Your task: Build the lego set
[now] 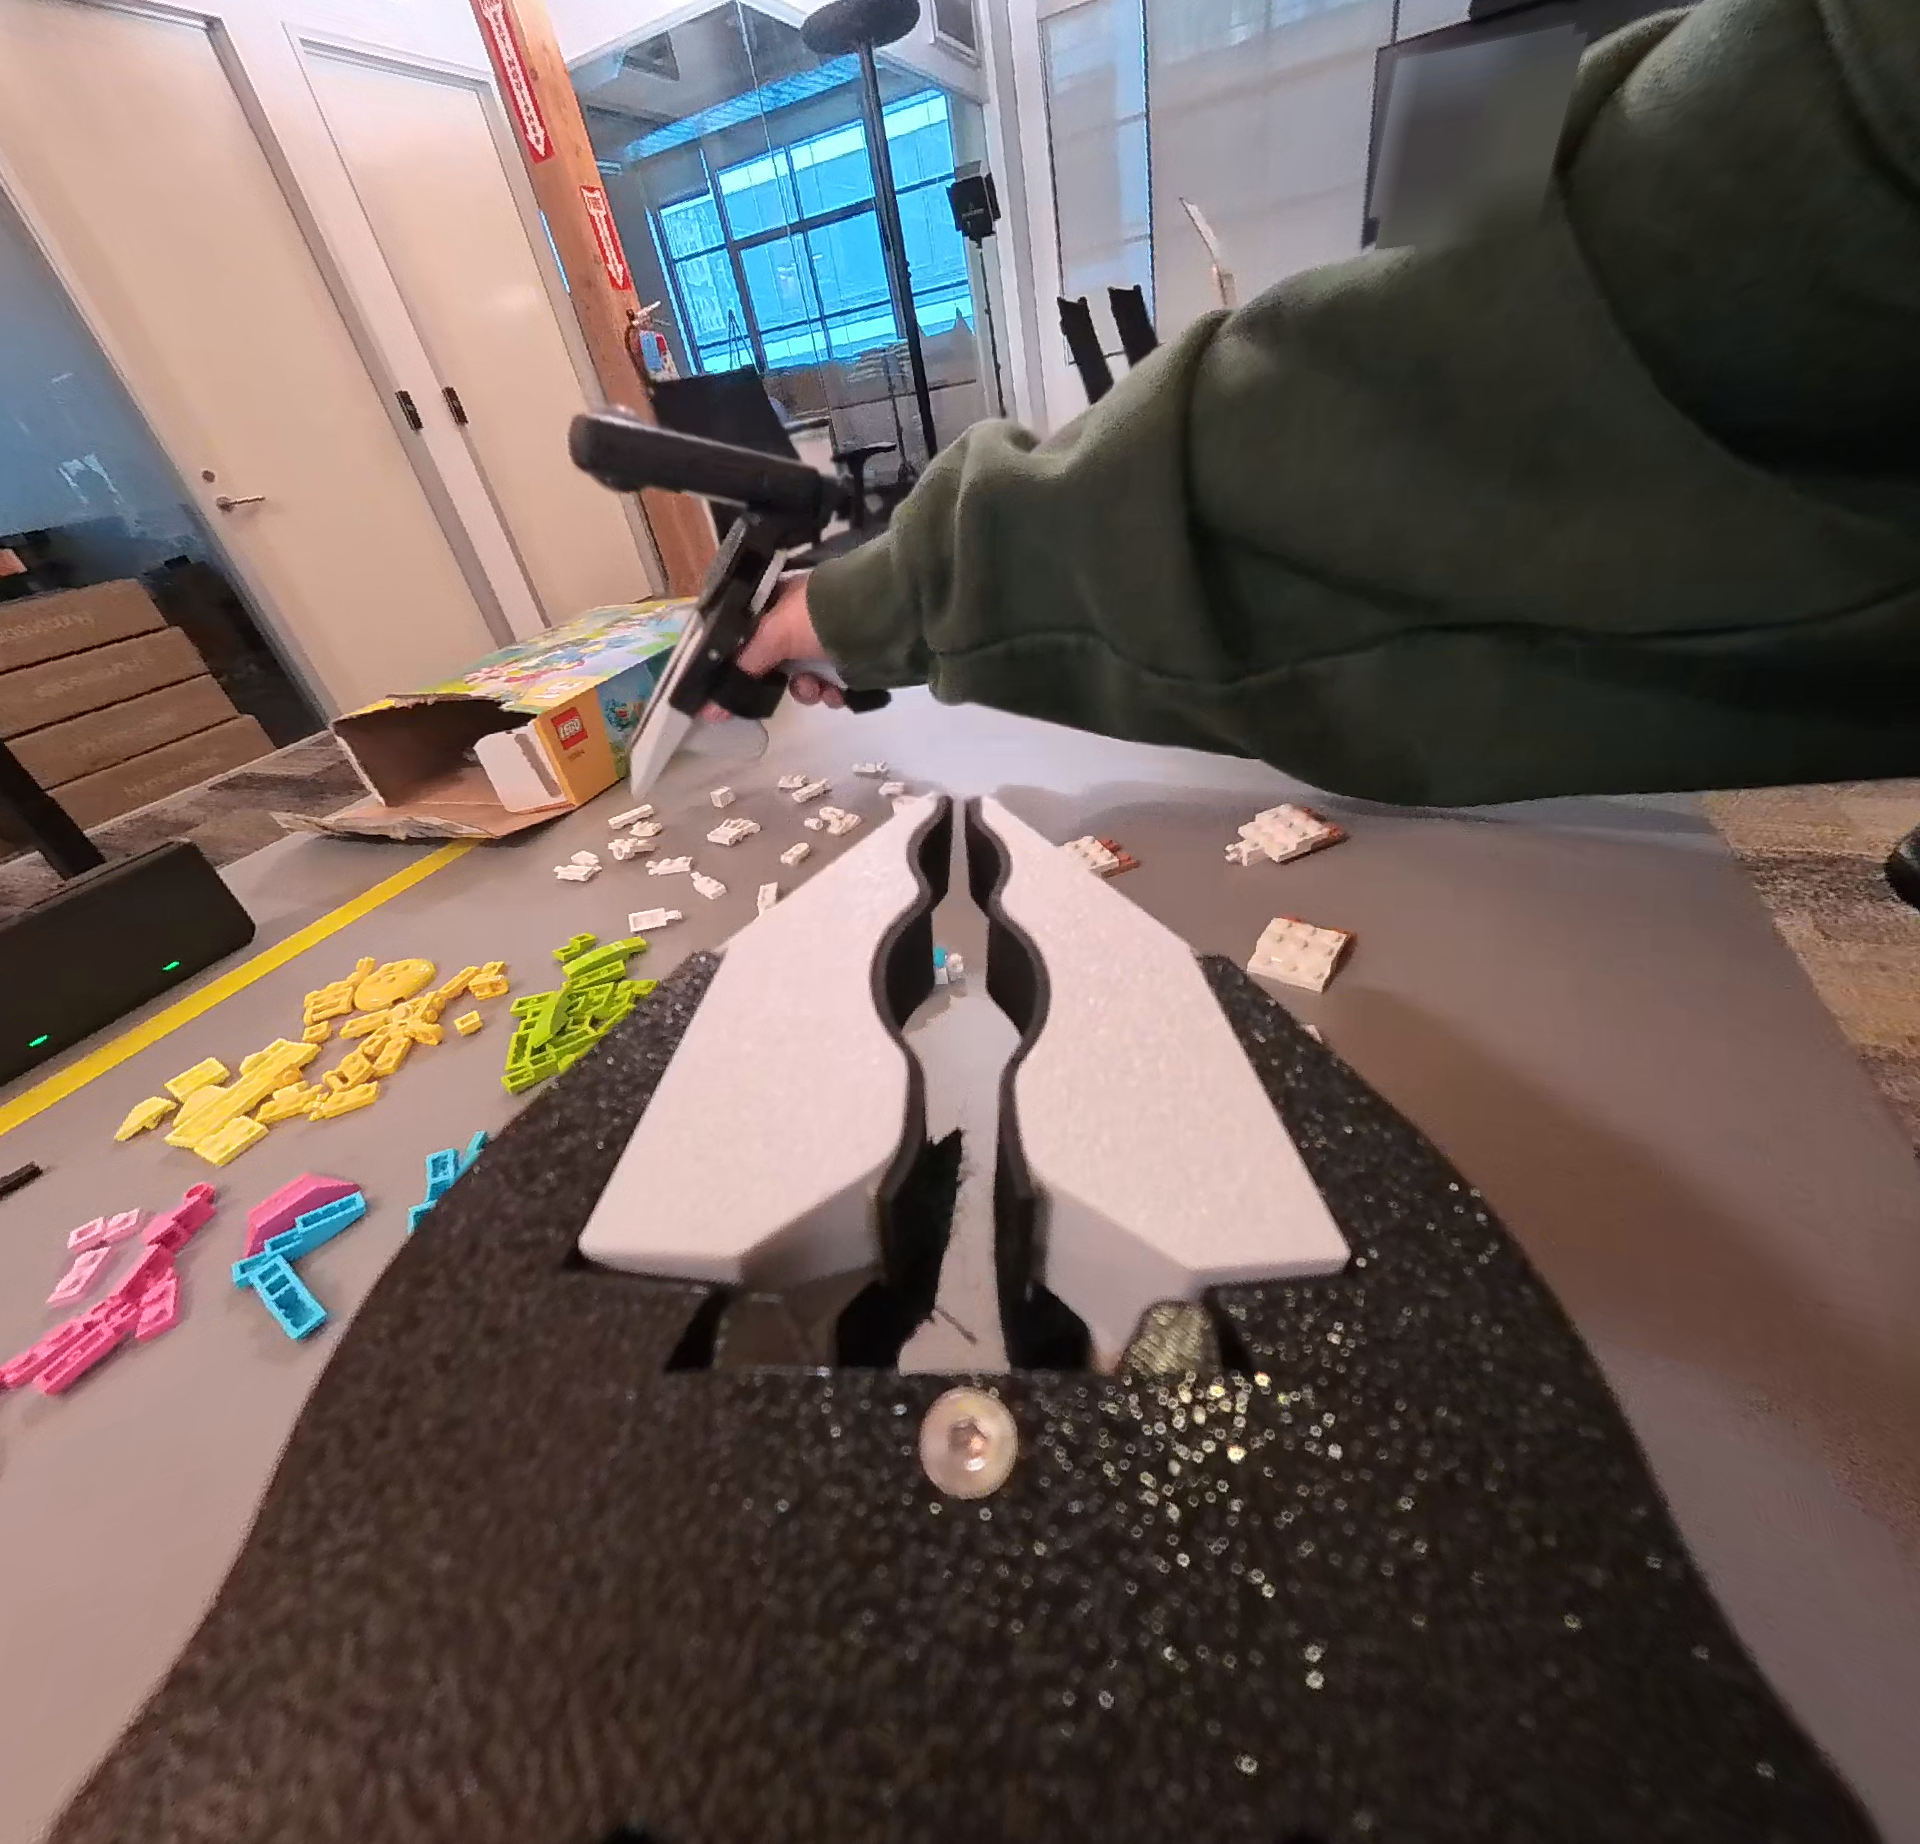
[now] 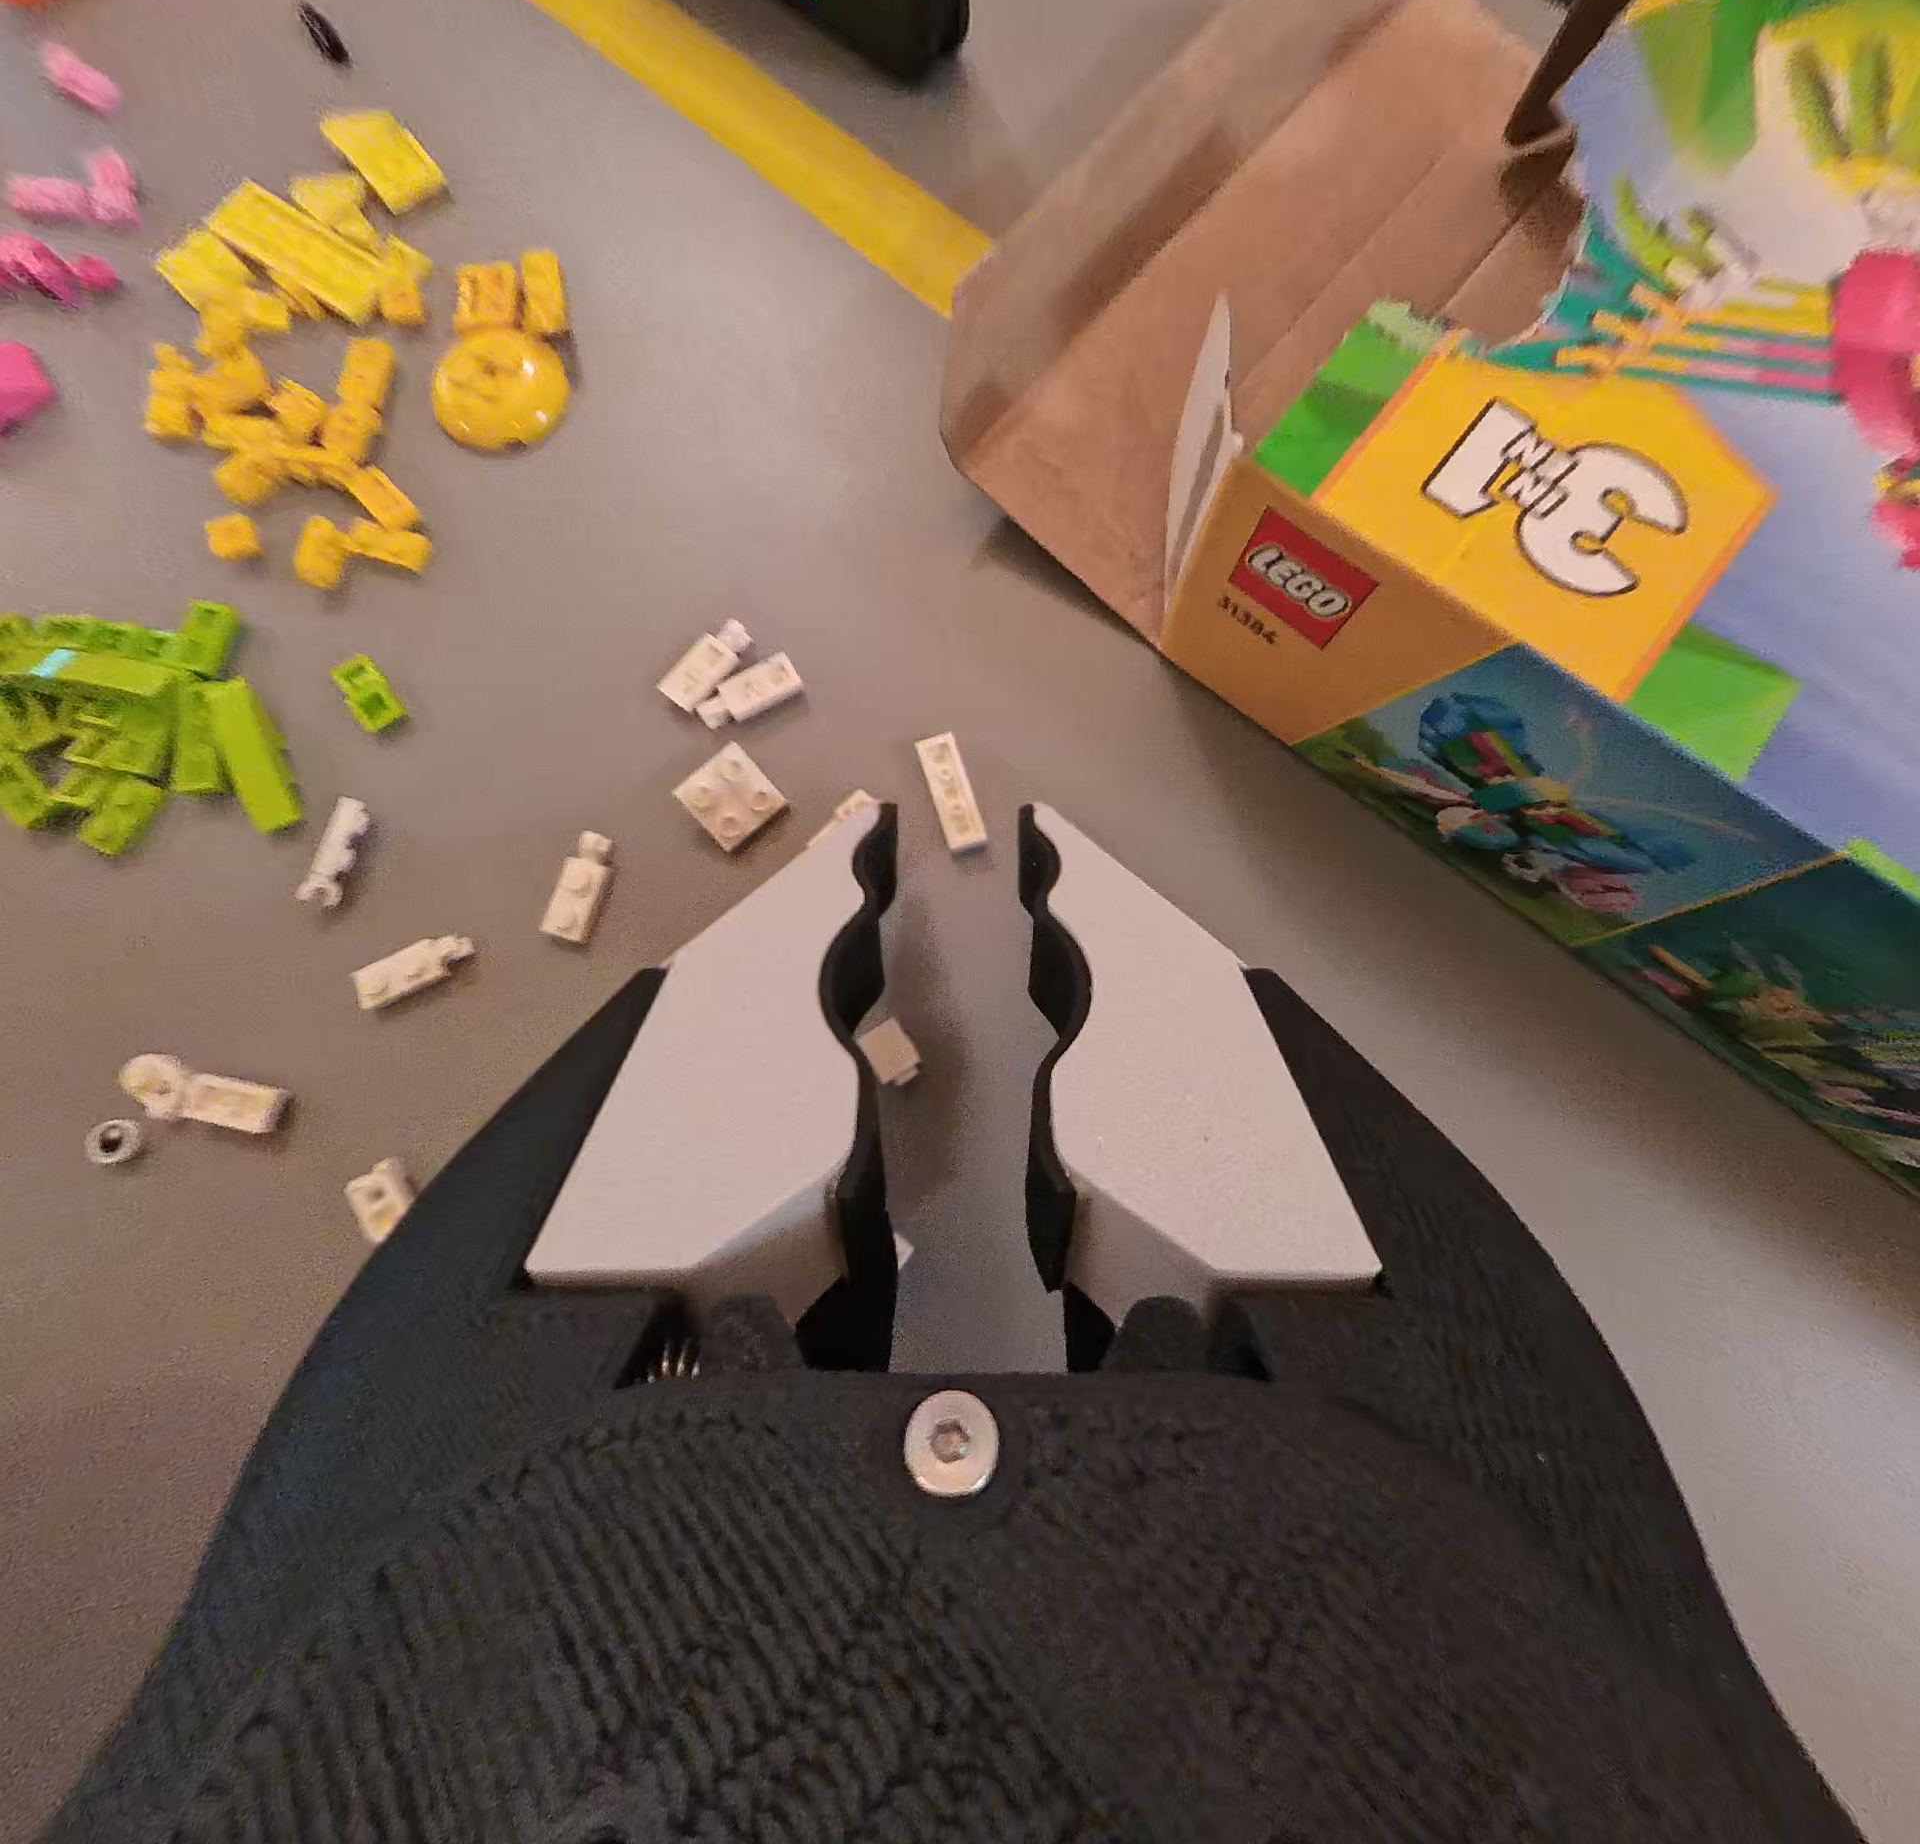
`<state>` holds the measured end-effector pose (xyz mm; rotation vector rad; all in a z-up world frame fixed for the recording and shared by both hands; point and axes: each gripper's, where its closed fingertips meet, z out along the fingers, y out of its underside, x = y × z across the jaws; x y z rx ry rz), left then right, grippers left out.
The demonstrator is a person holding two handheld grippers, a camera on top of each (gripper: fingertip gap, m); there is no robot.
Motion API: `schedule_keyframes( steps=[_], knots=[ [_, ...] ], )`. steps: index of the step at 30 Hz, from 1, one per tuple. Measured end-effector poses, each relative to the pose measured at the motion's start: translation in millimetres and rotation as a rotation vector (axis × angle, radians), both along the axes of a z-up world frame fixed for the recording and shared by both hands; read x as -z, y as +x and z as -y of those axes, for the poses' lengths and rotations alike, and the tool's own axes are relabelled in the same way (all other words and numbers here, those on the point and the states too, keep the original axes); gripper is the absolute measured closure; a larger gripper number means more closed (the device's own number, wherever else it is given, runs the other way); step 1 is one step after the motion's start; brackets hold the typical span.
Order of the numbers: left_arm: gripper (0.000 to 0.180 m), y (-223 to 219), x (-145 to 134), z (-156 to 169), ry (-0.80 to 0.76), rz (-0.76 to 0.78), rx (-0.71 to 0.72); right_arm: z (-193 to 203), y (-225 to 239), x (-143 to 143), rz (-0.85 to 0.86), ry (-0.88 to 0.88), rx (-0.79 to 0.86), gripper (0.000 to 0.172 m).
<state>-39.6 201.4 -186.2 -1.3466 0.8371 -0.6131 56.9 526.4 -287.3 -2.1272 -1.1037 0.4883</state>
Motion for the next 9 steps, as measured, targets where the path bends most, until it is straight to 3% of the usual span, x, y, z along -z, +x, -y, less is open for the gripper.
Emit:
schedule_keyframes(
  steps=[3,7,9],
  knots=[
    [0.180,0,0,0,0.001,0.001,0.000,-6,-1,13,-0.014,-0.030,0.003,0.146],
    [0.180,0,0,-1,-0.007,0.006,0.003,-9,-10,14,-0.071,-0.061,-0.001,0.164],
    [0.180,0,1,0,-0.010,0.004,0.004,-7,-5,13,-0.020,-0.034,-0.010,0.164]
  ],
)
